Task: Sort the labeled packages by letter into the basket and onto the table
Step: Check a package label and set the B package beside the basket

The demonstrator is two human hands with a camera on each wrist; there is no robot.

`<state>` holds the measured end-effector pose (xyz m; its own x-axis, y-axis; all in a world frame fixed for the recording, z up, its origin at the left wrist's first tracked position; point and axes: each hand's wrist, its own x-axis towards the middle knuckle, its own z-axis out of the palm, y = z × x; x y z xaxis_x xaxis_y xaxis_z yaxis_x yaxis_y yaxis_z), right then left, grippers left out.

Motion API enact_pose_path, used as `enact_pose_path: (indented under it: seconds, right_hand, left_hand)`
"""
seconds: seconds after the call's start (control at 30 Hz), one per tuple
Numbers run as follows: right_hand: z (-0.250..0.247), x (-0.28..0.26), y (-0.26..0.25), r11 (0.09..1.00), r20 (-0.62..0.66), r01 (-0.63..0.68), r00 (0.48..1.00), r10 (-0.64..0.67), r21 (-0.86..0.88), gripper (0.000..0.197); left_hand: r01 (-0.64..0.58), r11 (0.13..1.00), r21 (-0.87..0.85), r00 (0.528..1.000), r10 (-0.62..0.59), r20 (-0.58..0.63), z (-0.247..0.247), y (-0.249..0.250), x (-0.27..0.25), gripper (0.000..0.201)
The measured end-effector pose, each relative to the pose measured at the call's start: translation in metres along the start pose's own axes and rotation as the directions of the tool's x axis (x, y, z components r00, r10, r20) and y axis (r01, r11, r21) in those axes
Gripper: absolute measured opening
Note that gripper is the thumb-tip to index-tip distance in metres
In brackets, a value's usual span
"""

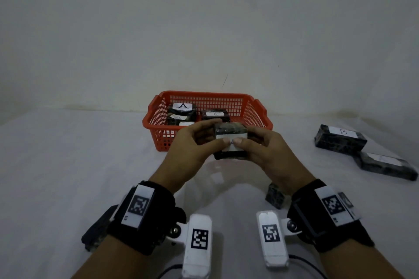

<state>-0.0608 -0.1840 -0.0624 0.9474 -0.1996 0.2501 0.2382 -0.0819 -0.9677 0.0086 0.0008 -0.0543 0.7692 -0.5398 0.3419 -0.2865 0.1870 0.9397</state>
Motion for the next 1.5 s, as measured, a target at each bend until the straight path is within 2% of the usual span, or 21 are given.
enact_pose_path:
  seconds: [0.1, 0.2, 0.33, 0.4, 0.47, 0.6, 0.67, 0.77, 0.97, 1.07, 1.17, 1.23, 1.4, 1.5]
  right_hand:
    - [0.0013, -0.0004, -0.0043, 0.996, 0.053, -0.084, 0.995, 0.083, 0.022, 0.048]
    - [0.0025, -0.002, -0.0083, 0.988, 0.045, -0.142, 0.989, 0.139, 0.067, 0.049]
    - [0.0004, 0.0004, -0.0044, 0.993, -0.013, -0.092, 0.996, 0.093, 0.076, 0.038]
    - [-0.0006, 0.0005, -0.0032, 0.996, -0.027, -0.063, 0.998, 0.065, 0.066, 0.037]
    - [-0.0013, 0.0013, -0.001, 0.997, -0.014, -0.04, 0.999, 0.041, 0.061, 0.042]
    - [0.0014, 0.0023, -0.0017, 0.997, 0.026, -0.043, 0.999, 0.042, 0.057, 0.048]
    - [0.002, 0.0008, -0.0044, 0.997, 0.029, -0.03, 0.999, 0.028, 0.068, 0.044]
    - [0.0006, -0.0024, -0.0078, 0.998, 0.015, 0.001, 1.0, -0.002, 0.067, 0.044]
    - [-0.001, -0.0003, -0.0044, 0.996, 0.048, -0.009, 0.999, 0.005, 0.089, 0.05]
    - [-0.0026, 0.0003, -0.0027, 0.997, 0.029, 0.01, 1.0, -0.012, 0.076, 0.049]
    - [-0.003, 0.0021, -0.0009, 0.996, 0.031, 0.003, 0.999, -0.006, 0.086, 0.047]
    - [-0.0017, 0.0027, 0.0001, 0.996, 0.028, 0.003, 1.0, -0.006, 0.087, 0.048]
    - [-0.0011, 0.0006, -0.0027, 0.995, 0.058, -0.017, 0.998, 0.012, 0.096, 0.054]
    - [0.0006, -0.0022, -0.0086, 0.99, 0.108, -0.095, 0.991, 0.083, 0.105, 0.046]
  left_hand:
    - [-0.031, 0.999, 0.043, 0.999, 0.032, -0.022, 0.0001, -0.0023, 0.0005, 0.044]
    - [-0.055, 0.996, 0.066, 0.998, 0.056, -0.005, 0.0, -0.0023, -0.0009, 0.054]
    - [-0.029, 0.999, 0.044, 0.999, 0.027, 0.041, -0.0006, -0.0028, -0.0003, 0.059]
    - [0.046, 0.999, -0.009, 0.997, -0.045, 0.06, 0.0001, -0.0033, 0.0009, 0.054]
    - [0.091, 0.996, 0.009, 0.995, -0.091, 0.044, 0.0004, -0.0034, 0.0023, 0.046]
    - [0.032, 0.993, 0.117, 0.999, -0.033, 0.009, -0.0005, -0.0042, 0.0012, 0.033]
    - [0.021, 0.991, 0.135, 1.0, -0.022, 0.009, -0.0008, -0.0051, 0.0012, 0.038]
    - [0.065, 0.991, 0.12, 0.997, -0.068, 0.026, -0.0014, -0.006, 0.0016, 0.049]
    - [0.06, 0.997, 0.051, 0.997, -0.058, -0.049, -0.0013, -0.0055, 0.0031, 0.041]
    - [0.094, 0.995, 0.036, 0.996, -0.095, 0.002, -0.0013, -0.0042, 0.002, 0.054]
    - [0.08, 0.994, 0.071, 0.997, -0.081, 0.016, -0.001, -0.0025, 0.002, 0.037]
    - [0.079, 0.995, 0.058, 0.997, -0.079, 0.006, -0.0025, -0.0025, 0.0021, 0.034]
    - [0.056, 0.996, 0.067, 0.998, -0.055, -0.025, -0.0034, -0.0013, 0.0009, 0.044]
    - [0.027, 0.996, 0.083, 0.999, -0.025, -0.031, -0.0024, -0.0035, 0.0014, 0.057]
